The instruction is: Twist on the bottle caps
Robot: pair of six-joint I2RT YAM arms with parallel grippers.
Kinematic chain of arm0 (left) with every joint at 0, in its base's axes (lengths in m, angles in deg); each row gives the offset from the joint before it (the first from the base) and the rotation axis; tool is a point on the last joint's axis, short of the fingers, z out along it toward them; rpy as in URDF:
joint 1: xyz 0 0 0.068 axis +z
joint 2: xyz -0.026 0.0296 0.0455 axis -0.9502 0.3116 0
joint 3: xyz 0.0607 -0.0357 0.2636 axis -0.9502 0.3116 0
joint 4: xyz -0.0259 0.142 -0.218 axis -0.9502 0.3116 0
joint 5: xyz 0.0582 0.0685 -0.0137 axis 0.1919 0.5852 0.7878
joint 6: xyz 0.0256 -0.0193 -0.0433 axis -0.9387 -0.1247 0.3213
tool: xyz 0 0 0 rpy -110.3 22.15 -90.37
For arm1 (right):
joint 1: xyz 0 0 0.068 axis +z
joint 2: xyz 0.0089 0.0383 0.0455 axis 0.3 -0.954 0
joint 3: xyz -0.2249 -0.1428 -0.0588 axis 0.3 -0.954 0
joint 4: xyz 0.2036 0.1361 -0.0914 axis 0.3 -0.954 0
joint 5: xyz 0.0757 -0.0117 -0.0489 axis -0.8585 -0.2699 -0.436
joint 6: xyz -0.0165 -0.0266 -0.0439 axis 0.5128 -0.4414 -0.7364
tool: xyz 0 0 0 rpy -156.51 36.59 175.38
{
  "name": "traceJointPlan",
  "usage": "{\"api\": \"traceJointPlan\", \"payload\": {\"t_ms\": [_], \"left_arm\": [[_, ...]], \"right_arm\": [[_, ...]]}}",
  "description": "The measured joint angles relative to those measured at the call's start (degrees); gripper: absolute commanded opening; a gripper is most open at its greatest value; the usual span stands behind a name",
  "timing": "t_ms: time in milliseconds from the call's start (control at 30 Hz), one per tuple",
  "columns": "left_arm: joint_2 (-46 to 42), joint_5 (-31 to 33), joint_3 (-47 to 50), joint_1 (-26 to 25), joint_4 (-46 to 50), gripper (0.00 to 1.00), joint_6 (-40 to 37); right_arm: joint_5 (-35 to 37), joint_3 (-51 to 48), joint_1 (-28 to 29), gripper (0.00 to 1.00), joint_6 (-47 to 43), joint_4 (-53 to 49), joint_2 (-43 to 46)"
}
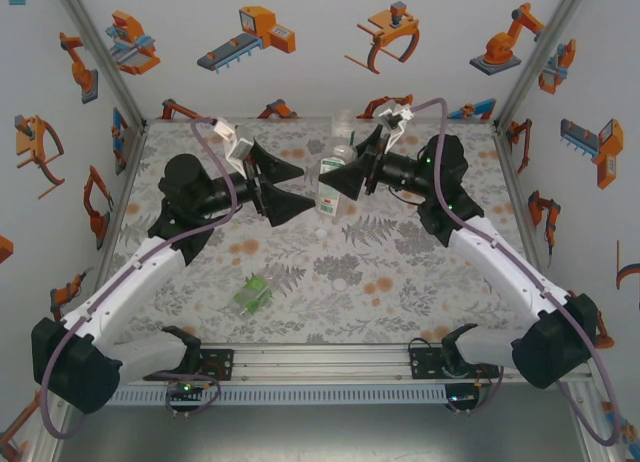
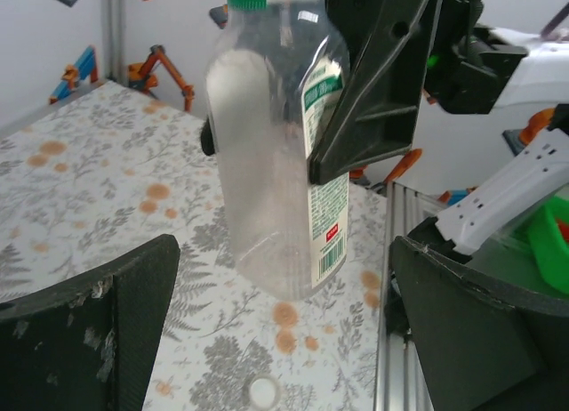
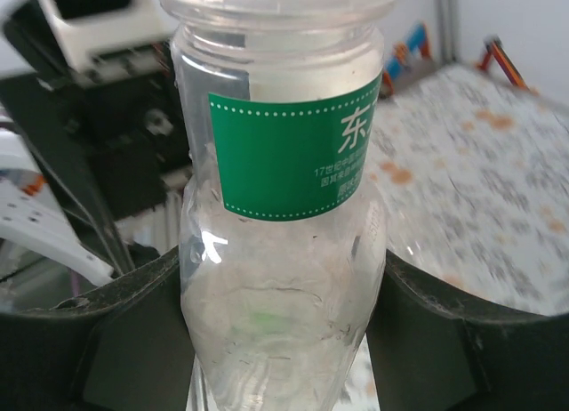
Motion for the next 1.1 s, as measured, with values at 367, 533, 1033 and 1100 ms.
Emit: {"api": "traceJointPlan", "payload": {"t_ms": [367,533,1033,1100], "left_arm": [[5.7,-2.4,-6.08,-5.53,-5.73,0.98,2.54],[6.84,-3.34,-6.88,-6.51,-6.38,0.89,2.56],[6.78,-4.09,-6.88,-6.86,-5.97,0.52,2.38],[6.71,-4.13,-6.88,-6.86,-5.81,0.46,2.19]], "right_arm": [[-4.37,1.49,3.32,0.33,8.04,14.08,-2.95],[-3.8,2.43,4.0,0.31,8.41,15.54,-2.99],[-3.5,2.84,5.57,0.31,8.61,16.22,-3.02],[-3.43,2.84,5.64,0.31,8.63,16.2,-3.02]]}}
